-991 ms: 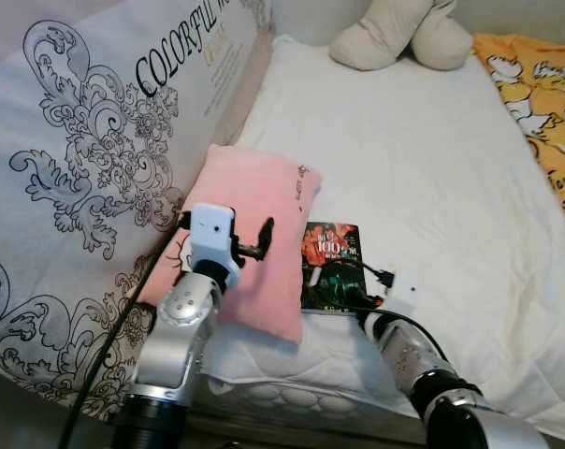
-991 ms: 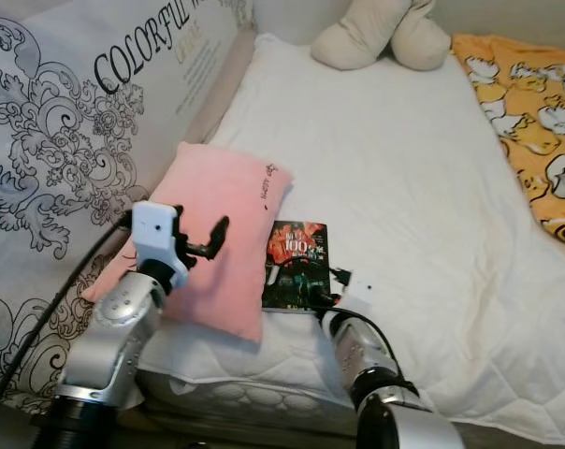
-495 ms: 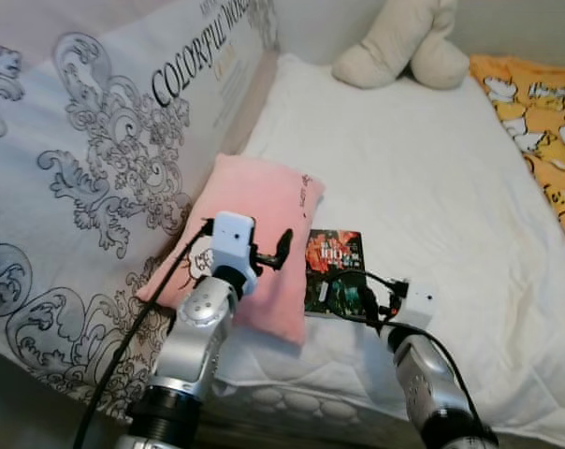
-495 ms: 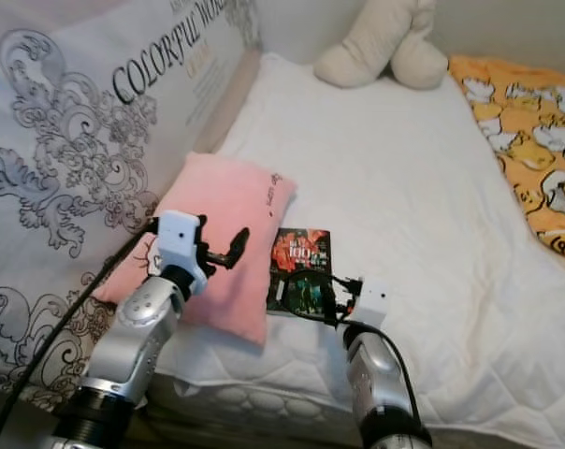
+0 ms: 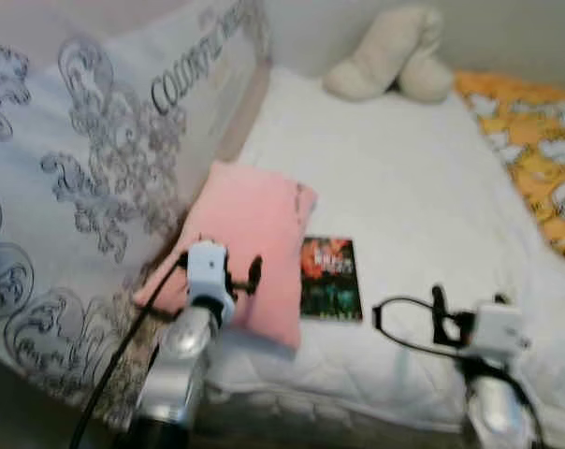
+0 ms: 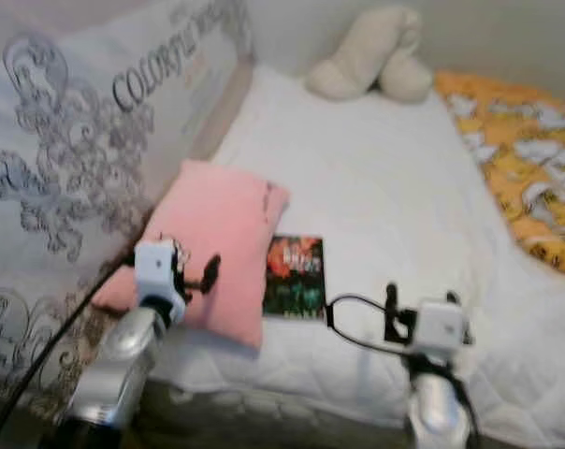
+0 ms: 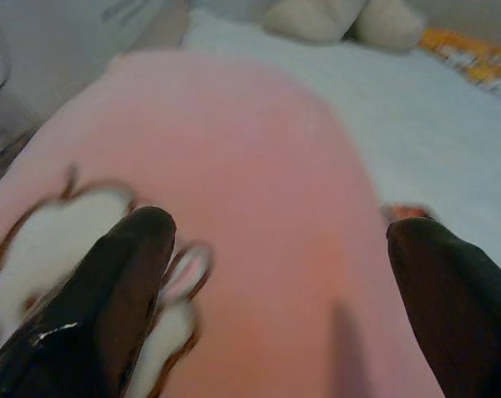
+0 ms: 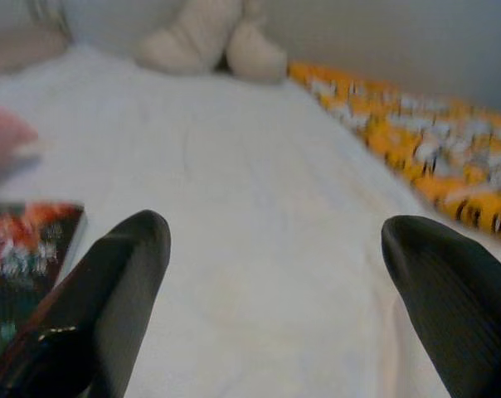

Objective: Clean up the room

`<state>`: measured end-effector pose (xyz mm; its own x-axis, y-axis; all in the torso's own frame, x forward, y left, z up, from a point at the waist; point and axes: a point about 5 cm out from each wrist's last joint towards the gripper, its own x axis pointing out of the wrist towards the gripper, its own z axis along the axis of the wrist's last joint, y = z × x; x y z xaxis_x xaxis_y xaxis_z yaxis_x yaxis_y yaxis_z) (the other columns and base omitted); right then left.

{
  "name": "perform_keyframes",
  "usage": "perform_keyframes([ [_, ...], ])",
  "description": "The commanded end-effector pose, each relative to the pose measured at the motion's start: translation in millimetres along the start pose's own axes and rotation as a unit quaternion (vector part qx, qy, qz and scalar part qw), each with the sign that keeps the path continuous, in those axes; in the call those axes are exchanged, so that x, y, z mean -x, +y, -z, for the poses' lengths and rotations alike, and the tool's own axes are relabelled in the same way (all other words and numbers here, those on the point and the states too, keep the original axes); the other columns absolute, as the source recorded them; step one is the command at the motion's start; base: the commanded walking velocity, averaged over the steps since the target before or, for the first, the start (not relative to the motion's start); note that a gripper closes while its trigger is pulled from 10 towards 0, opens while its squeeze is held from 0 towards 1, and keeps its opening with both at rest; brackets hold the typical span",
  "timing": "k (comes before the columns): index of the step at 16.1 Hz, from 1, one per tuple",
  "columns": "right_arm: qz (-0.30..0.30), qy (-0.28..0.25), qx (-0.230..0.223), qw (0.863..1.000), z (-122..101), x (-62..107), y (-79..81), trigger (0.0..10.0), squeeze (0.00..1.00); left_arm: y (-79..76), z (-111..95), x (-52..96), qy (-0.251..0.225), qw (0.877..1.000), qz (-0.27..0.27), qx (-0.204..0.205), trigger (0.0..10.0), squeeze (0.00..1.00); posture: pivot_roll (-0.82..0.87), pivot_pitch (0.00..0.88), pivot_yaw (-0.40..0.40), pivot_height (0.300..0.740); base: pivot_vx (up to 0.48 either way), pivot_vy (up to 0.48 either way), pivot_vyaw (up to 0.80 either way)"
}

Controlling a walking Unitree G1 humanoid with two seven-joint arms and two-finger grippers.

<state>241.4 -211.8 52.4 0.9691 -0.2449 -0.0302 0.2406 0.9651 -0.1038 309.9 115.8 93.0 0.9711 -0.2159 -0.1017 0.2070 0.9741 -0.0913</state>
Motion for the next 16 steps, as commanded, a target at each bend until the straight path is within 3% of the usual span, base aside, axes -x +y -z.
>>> perform_keyframes([
  [1, 0.001, 0.037, -0.010, 0.999, 12, -1.6, 8.8, 10.0, 0.00, -6.5, -7, -8.4, -0.015, 1.000, 0.017, 0.010, 10.0, 1.00, 0.12, 0.000, -0.008, 0.740, 0.000, -0.454, 0.00],
  [2, 0.004, 0.045, -0.026, 0.999, 7, -7.9, 10.3, 10.0, 0.00, -11.5, -13, -14.0, -0.026, 0.999, 0.046, 0.001, 10.0, 1.00, 0.11, 0.000, 0.000, 0.740, 0.000, -0.428, 0.00],
  [3, -0.005, 0.037, -0.022, 0.999, 1, -10.9, 11.0, 10.0, 0.00, -11.8, -16, -16.9, -0.031, 0.998, 0.048, -0.002, 10.0, 0.00, 0.10, 0.000, 0.003, 0.740, 0.255, -0.401, 0.00],
  [6, -0.010, 0.027, -0.014, 0.999, -1, -8.6, 13.2, 10.0, 0.00, -11.6, -14, -16.9, -0.036, 0.999, 0.034, -0.003, 10.0, 0.00, 0.10, 0.000, 0.009, 0.740, 0.256, -0.401, 0.00],
  [11, -0.013, 0.027, -0.005, 1.000, -1, -6.1, 15.1, 10.0, 0.00, -22.1, -17, -19.3, -0.050, 0.997, 0.062, 0.011, 10.0, 0.00, 0.09, 0.000, 0.020, 0.740, 0.272, -0.394, 0.00],
  [14, 0.022, 0.004, 0.009, 1.000, -11, -8.0, -4.1, 10.0, 0.00, -23.9, -16, -18.9, -0.050, 0.996, 0.066, 0.020, 10.0, 0.00, 0.08, 0.000, 0.024, 0.740, 0.271, -0.393, 0.00],
  [15, 0.056, -0.002, 0.025, 0.998, -14, -9.4, -20.7, 10.0, 0.00, -26.0, -17, -19.3, -0.051, 0.996, 0.076, 0.021, 10.0, 0.00, 0.08, 0.000, 0.029, 0.740, 0.270, -0.394, 0.00],
  [16, 0.067, -0.002, 0.030, 0.997, -15, -9.7, -26.4, 10.0, 0.00, -26.6, -18, -19.4, -0.052, 0.995, 0.078, 0.021, 10.0, 0.00, 0.08, 0.000, 0.031, 0.740, 0.270, -0.394, 0.00],
])
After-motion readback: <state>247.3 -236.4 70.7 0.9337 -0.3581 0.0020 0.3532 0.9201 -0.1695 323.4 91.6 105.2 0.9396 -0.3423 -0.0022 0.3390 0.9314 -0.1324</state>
